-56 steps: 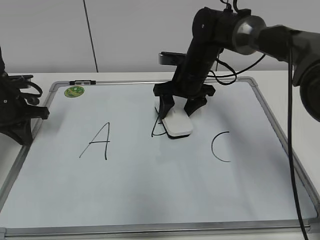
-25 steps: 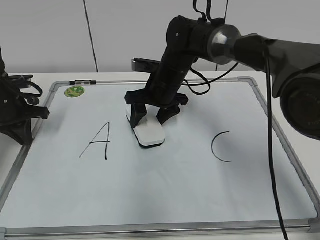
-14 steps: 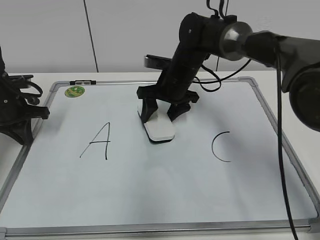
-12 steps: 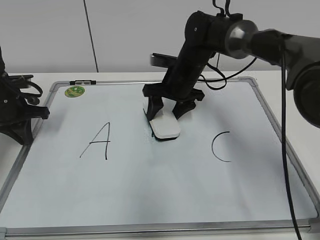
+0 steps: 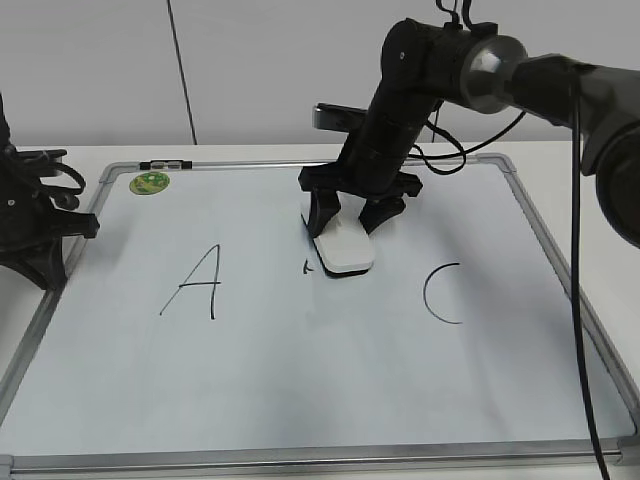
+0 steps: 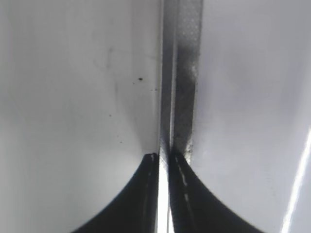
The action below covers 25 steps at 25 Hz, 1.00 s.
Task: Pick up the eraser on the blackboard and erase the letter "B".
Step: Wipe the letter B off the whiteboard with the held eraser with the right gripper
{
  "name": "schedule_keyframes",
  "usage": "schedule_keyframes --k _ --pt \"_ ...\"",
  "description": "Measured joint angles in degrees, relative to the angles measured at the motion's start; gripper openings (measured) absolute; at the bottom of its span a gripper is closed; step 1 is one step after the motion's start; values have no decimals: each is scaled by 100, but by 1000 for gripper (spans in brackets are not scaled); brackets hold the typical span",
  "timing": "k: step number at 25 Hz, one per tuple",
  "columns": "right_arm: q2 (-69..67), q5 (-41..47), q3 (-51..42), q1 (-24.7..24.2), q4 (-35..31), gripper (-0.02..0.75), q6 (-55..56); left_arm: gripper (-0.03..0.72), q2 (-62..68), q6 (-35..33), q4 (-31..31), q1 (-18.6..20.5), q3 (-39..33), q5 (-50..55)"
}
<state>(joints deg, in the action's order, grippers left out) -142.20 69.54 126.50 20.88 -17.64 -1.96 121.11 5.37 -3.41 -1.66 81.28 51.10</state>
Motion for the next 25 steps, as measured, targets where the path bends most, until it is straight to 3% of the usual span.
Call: schedule_keyframes --k 15,25 --pt "-11 -12 0 248 -15 540 10 40 0 0 0 0 0 0" --pt "-55 -32 0 708 -501 540 24 40 0 0 0 0 0 0"
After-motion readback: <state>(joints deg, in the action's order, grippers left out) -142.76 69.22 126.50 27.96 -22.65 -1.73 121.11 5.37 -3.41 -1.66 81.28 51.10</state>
